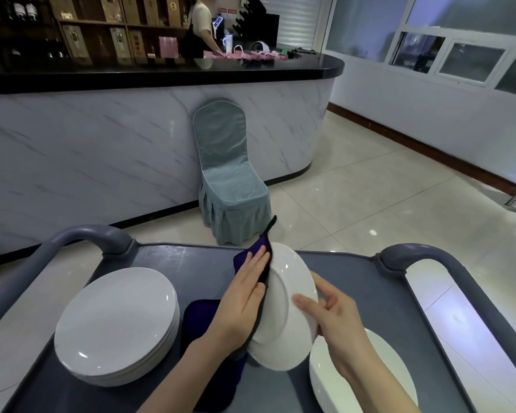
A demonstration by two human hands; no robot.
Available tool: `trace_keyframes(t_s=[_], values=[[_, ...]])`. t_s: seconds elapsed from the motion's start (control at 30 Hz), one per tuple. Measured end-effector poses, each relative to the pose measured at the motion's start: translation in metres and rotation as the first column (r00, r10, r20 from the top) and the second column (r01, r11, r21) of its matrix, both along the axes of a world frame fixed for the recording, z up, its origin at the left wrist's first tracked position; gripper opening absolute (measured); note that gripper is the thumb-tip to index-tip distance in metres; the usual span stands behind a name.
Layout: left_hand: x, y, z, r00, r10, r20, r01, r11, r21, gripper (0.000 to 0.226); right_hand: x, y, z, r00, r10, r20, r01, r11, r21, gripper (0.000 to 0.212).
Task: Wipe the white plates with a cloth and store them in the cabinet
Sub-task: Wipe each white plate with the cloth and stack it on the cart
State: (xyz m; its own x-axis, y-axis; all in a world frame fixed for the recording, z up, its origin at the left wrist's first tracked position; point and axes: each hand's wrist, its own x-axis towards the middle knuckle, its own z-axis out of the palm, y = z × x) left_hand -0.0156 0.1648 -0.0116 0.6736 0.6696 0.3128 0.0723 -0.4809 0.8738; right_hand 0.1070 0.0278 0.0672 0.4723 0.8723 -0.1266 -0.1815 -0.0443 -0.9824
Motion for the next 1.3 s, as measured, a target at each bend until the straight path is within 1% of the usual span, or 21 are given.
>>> trace_keyframes(t_s=[0.1,0.13,0.23,0.27,0.3,0.33,0.4,0.43,0.47,0.5,0.57,0.67,0.73,0.83,0.93,1.03,1.1,1.17,1.23,1.3], values=[[-0.001,0.010,0.006,1.000,0.008,-0.023,-0.008,1.000,0.006,0.053,0.002,0.001,0.004,1.000,-0.009,-0.012,0.010,1.000,0.011,0.041],[-0.005,0.011,0.003,0.999,0.027,-0.021,-0.028,0.999,-0.033,0.053,0.005,0.000,0.006,0.999,-0.025,-0.025,0.025,1.000,0.015,0.040],[-0.019,-0.004,-0.012,0.992,0.121,0.035,-0.108,0.962,-0.251,0.056,0.015,-0.001,0.010,0.991,-0.099,-0.090,0.103,0.994,0.033,0.038],[-0.021,-0.016,-0.016,0.990,0.134,0.033,-0.120,0.955,-0.271,0.060,0.017,0.000,0.010,0.985,-0.132,-0.109,0.137,0.990,0.039,0.038],[-0.021,-0.029,-0.018,0.992,0.128,0.014,-0.121,0.963,-0.240,0.063,0.017,0.002,0.009,0.978,-0.167,-0.122,0.173,0.984,0.040,0.038],[-0.020,-0.044,-0.020,0.994,0.105,-0.009,-0.105,0.979,-0.178,0.066,0.016,0.006,0.007,0.970,-0.203,-0.132,0.210,0.977,0.035,0.037],[-0.013,-0.066,-0.021,0.999,0.042,-0.033,-0.043,0.999,-0.020,0.062,0.010,0.013,0.001,0.948,-0.273,-0.165,0.279,0.960,0.016,0.035],[-0.010,-0.072,-0.021,0.999,0.021,-0.025,-0.020,0.999,0.024,0.058,0.006,0.015,-0.002,0.934,-0.303,-0.190,0.310,0.951,0.007,0.033],[-0.008,-0.073,-0.018,1.000,0.013,-0.002,-0.013,1.000,0.015,0.056,0.003,0.017,-0.004,0.921,-0.325,-0.213,0.333,0.943,-0.001,0.032],[-0.008,-0.071,-0.014,0.999,0.023,0.027,-0.022,0.999,-0.031,0.055,0.001,0.018,-0.006,0.912,-0.338,-0.234,0.346,0.938,-0.005,0.031],[-0.011,-0.063,-0.011,0.996,0.074,0.049,-0.069,0.993,-0.099,0.057,-0.001,0.018,-0.005,0.897,-0.350,-0.269,0.362,0.932,-0.006,0.030],[-0.015,-0.057,-0.016,0.986,0.166,-0.019,-0.167,0.979,-0.114,0.060,0.003,0.021,0.000,0.875,-0.369,-0.312,0.388,0.922,-0.001,0.030],[-0.015,-0.064,-0.018,0.987,0.152,-0.053,-0.154,0.987,-0.039,0.062,0.004,0.025,0.001,0.861,-0.384,-0.333,0.407,0.914,-0.001,0.028],[-0.011,-0.083,-0.017,0.995,0.052,-0.085,-0.039,0.987,0.154,0.061,-0.003,0.031,-0.002,0.833,-0.421,-0.359,0.437,0.898,-0.039,0.026],[-0.004,-0.078,-0.007,0.990,0.046,-0.132,-0.012,0.969,0.246,0.057,-0.015,0.031,-0.009,0.823,-0.430,-0.371,0.432,0.898,-0.082,0.024],[0.000,-0.061,0.003,0.986,0.065,-0.156,-0.025,0.970,0.241,0.051,-0.023,0.030,-0.012,0.827,-0.429,-0.364,0.423,0.901,-0.099,0.024],[0.002,-0.056,0.004,0.983,0.056,-0.174,-0.016,0.975,0.222,0.052,-0.023,0.032,-0.011,0.822,-0.444,-0.357,0.437,0.893,-0.106,0.023],[0.001,-0.059,0.002,0.986,0.059,-0.158,-0.024,0.976,0.215,0.053,-0.019,0.034,-0.009,0.811,-0.467,-0.352,0.459,0.881,-0.113,0.021],[-0.005,-0.069,-0.006,0.985,0.066,-0.159,-0.025,0.969,0.245,0.053,-0.012,0.036,-0.008,0.793,-0.492,-0.360,0.487,0.866,-0.112,0.020],[-0.008,-0.078,-0.013,0.974,0.059,-0.219,0.001,0.964,0.267,0.056,-0.007,0.036,-0.008,0.786,-0.507,-0.354,0.510,0.855,-0.093,0.020]])
